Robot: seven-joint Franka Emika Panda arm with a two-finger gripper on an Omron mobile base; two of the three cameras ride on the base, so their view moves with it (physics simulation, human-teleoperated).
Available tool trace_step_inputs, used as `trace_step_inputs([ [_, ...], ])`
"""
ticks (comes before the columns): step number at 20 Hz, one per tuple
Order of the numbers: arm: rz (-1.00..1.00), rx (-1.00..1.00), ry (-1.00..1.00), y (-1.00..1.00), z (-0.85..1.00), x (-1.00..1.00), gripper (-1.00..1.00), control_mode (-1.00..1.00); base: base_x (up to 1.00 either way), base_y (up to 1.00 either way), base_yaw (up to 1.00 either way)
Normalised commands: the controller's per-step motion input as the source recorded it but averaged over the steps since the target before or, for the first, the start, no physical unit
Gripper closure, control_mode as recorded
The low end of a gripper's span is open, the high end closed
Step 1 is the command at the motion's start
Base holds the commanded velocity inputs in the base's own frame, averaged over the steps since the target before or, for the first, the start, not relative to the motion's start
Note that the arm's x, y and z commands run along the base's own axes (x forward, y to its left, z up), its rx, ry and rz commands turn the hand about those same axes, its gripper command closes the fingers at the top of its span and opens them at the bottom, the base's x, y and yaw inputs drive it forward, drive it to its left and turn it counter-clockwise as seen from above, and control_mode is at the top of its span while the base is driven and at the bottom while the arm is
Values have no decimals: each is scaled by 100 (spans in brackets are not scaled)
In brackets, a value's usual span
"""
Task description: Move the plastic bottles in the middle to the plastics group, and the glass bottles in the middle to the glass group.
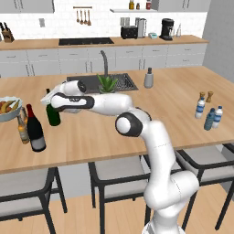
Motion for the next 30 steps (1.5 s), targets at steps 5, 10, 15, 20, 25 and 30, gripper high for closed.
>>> trace_step_inputs([
  [5, 13, 2, 0, 8, 0, -6, 100, -100, 0, 0, 0],
  [10, 19, 0, -2, 0, -12, 0, 100, -100, 0, 0, 0],
  [15, 16, 0, -1, 3, -36, 0, 100, -100, 0, 0, 0],
  [20, 12, 1, 0, 16, -23, 0, 100, -100, 0, 0, 0],
  [25, 9, 3, 0, 19, -4, 0, 100, -100, 0, 0, 0],
  [30, 6, 1, -1, 4, -9, 10, 100, -100, 0, 0, 0],
])
